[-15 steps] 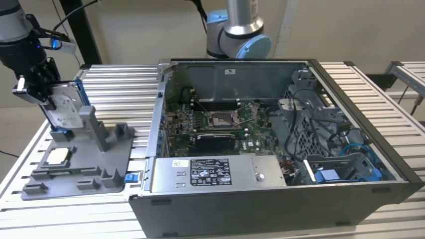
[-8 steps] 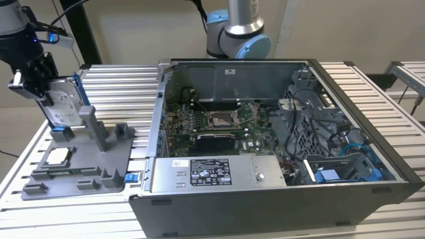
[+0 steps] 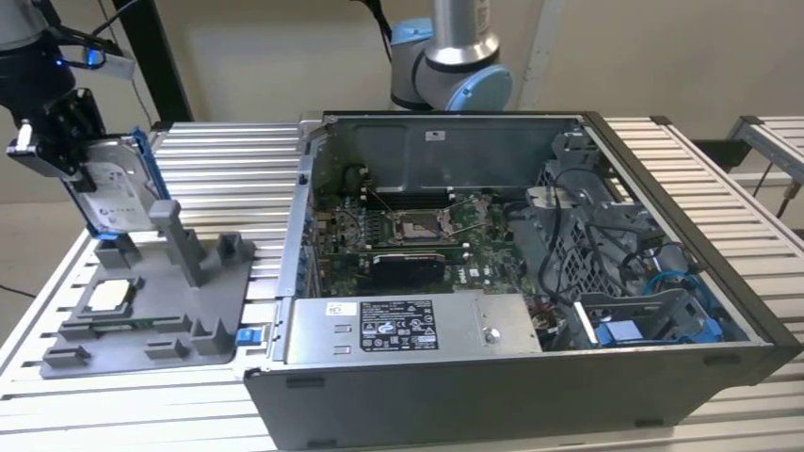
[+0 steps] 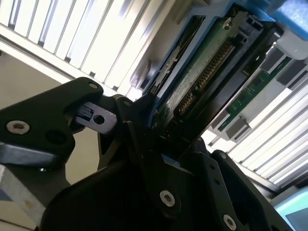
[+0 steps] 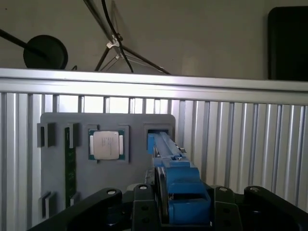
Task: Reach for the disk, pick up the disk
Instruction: 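Pick up the disk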
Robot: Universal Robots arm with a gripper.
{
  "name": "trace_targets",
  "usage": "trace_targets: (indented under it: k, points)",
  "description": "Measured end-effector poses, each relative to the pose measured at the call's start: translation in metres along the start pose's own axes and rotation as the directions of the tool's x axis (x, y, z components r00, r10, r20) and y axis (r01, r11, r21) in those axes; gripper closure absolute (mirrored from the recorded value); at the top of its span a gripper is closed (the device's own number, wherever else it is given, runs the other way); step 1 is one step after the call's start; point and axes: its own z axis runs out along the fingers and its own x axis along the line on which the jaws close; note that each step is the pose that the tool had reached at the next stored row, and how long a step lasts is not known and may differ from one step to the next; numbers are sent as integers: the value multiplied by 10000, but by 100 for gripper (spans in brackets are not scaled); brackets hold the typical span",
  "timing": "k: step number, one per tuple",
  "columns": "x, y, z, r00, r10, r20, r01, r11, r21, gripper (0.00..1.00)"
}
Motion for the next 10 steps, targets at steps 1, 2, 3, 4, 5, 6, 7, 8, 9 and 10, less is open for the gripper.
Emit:
trace_targets:
  k: [1, 2, 3, 4, 5, 6, 7, 8, 9, 10]
  points:
    - [-1, 1, -18, 10000, 0, 0, 0, 10000, -1, 100]
    - [-1, 1, -34, 10000, 0, 0, 0, 10000, -1, 100]
    - [-2, 2, -53, 10000, 0, 0, 0, 10000, -1, 100]
    - [-3, 2, -69, 10000, 0, 0, 0, 10000, 0, 100]
    - [-4, 3, -85, 10000, 1, 0, -1, 10000, -1, 100]
    - [-5, 3, -101, 10000, 1, 0, -1, 10000, 1, 100]
    - [-5, 4, -117, 10000, 2, 0, -2, 10000, 0, 100]
    - [-6, 4, -132, 10000, 2, 0, -2, 10000, -1, 100]
    - [-7, 5, -146, 10000, 2, 0, -2, 10000, -1, 100]
    - [-7, 5, -161, 10000, 2, 0, -2, 10000, -1, 100]
